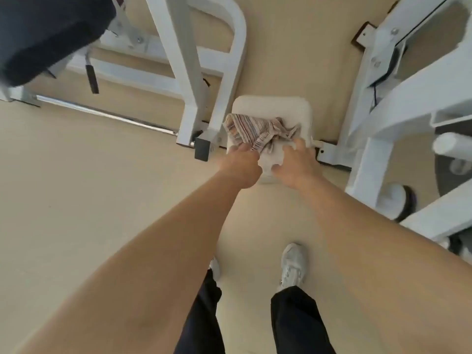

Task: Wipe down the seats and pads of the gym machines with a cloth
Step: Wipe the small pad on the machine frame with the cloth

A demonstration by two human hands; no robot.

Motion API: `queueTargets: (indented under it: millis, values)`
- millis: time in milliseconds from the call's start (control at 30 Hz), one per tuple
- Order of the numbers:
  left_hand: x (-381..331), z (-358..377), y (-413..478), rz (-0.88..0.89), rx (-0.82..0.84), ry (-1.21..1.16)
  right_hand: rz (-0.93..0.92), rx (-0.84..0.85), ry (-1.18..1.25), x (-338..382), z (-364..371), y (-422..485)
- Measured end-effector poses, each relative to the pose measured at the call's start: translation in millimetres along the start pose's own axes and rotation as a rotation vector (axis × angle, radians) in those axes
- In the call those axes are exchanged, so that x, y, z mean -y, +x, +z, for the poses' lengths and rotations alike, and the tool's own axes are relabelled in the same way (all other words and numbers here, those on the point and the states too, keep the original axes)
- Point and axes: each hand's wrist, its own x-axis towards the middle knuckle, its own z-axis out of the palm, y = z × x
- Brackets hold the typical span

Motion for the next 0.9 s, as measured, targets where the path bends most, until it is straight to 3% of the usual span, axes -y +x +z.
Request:
queueTargets:
  millis: [200,267,400,500,633,733,900]
  values:
    - [22.6,39.1,70.2,0.072,0.02,0.054,-0.048,-0.079,-0.178,-5.3,31.3,75.0]
    - [25.3,49.1,82.6,0.086,-0.005,0.0,-0.093,-0.188,-0.166,-5.3,37.7,77.9]
    - [26.6,46.7,74.6,0.038,-0.218,-0.315,-0.079,-0.368,0.311,13.8,29.3,54.8]
    - [32.1,28.2,42.4,-0.077,-0.263,-0.579,-0.072,-0.309,0.577,39.6,11.9,23.8]
    - [59.7,-17.0,-7.9,-0.11,-0.244,-0.606,-0.057,-0.218,0.787,85.7,-25.2,-14.5]
    - [92.3,-55.0,-39.1,-0.125,-0.249,-0.595,-0.042,-0.104,0.746,122.6,-47.3,-37.9]
    - [150.2,-121.5,-86.8,-0.127,-0.249,-0.636,-0.206,0.181,0.462,188.6,-88.0,-73.9]
